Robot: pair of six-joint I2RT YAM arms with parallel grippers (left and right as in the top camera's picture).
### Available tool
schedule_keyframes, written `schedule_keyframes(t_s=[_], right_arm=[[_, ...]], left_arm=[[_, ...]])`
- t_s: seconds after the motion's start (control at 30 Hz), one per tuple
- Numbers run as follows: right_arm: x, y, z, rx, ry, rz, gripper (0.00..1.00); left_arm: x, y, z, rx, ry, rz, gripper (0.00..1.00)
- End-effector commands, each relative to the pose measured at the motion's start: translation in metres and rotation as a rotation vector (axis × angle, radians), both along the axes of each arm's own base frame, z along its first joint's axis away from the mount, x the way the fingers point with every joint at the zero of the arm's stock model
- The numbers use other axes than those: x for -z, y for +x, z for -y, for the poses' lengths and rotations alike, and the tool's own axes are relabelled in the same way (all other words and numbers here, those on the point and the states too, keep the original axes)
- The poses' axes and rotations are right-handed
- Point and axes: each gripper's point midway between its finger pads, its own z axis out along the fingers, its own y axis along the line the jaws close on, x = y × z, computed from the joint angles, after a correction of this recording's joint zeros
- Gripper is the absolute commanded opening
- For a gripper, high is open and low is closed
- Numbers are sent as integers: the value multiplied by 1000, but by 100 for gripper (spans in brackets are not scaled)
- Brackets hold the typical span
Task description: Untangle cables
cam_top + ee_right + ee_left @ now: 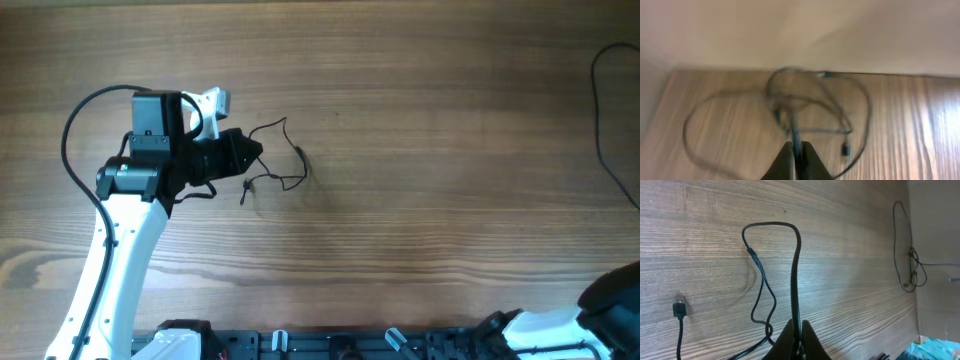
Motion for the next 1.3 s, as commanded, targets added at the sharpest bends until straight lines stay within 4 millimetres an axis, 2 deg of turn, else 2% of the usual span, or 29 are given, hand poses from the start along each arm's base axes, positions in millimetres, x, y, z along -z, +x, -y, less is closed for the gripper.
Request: schedule_keyframes(t_s=[0.0,0.03,0.13,0.2,0.27,0.4,0.47,0.53,0.57,0.67,0.73,0.77,0.83,0.93,0.97,1.0,1.17,1.27], right_arm=[[26,-30,25,154,89,78,85],[34,-28,25,136,125,94,99],[55,-8,8,46,235,131,100],[60,8,-9,-14,285,141,100],[65,34,-38,-135,342,138,100],[78,90,-123,-507,405,39,99],[79,129,-203,-927,386,-22,100],[71,151,-281,-1333,338,-21,99],[66,157,-326,-1533,317,-3,100],[59,150,-417,-1879,306,25,99],[58,133,-479,-2082,323,18,100],[60,125,-500,-2134,340,-10,100],[66,111,-529,-2195,355,-81,99],[70,88,-565,-2283,389,-141,100],[69,82,-577,-2296,409,-151,99],[69,77,-586,-2313,416,-157,100],[65,39,-644,-2449,439,-198,100],[77,20,-669,-2522,303,-326,100]], left_arm=[[-1,-1,2,16,6,9,4],[-1,-1,1,16,7,10,4],[-1,-1,1,16,6,9,4],[-1,-1,1,16,7,10,4],[-1,-1,1,16,7,10,4],[-1,-1,1,17,7,12,4],[-4,3,2,17,6,35,4],[-10,8,3,18,0,71,4],[-21,8,8,43,-33,90,4],[-61,5,23,118,-125,167,4],[-90,7,23,119,-124,248,4],[-105,8,19,103,-108,293,4],[-113,15,4,-3,-55,311,4],[-96,24,-45,-273,139,260,4],[-86,22,-60,-342,201,220,9],[-78,19,-68,-370,243,190,24],[-55,-2,-75,-372,300,65,39],[-50,-8,-75,-367,307,35,37]])
